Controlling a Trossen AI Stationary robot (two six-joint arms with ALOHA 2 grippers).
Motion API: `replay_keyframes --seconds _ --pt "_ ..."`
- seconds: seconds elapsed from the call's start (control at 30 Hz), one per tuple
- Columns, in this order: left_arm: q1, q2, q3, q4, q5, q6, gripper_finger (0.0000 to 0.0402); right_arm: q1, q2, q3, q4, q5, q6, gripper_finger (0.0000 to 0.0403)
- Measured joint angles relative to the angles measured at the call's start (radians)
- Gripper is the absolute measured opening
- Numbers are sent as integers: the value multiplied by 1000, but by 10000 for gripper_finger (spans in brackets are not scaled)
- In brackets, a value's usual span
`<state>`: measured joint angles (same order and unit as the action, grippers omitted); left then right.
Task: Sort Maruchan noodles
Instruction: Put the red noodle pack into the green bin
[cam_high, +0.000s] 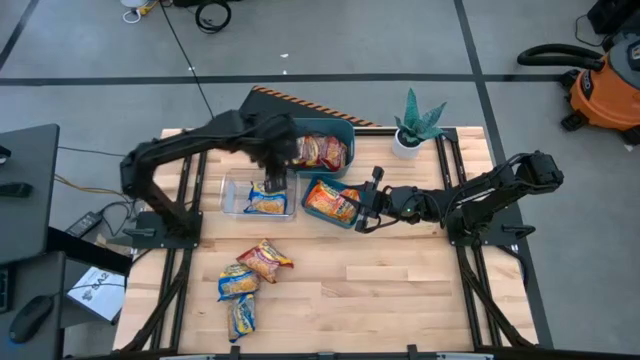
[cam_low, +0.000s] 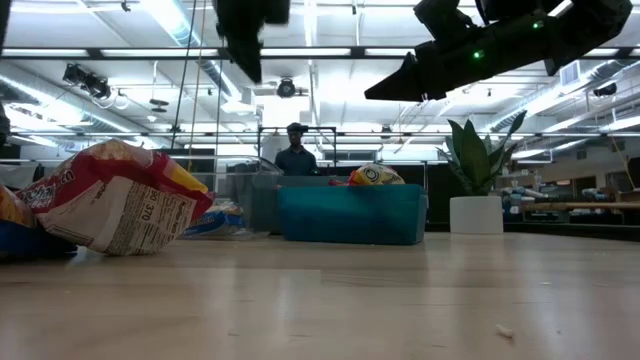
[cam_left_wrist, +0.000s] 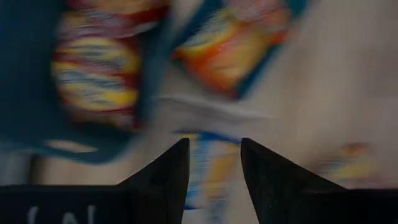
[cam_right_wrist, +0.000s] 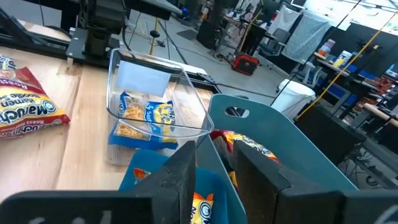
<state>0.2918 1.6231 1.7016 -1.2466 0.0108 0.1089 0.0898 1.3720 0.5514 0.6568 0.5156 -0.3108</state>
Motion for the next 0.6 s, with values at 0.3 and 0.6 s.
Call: replay_keyframes --seconds 0.3,0.6 --pt "-325 -66 -133 24 3 -369 149 -1 0 0 2 0 -3 113" --pt "-599 50 -198 269 -55 -650 149 -19 0 0 18 -17 -3 113"
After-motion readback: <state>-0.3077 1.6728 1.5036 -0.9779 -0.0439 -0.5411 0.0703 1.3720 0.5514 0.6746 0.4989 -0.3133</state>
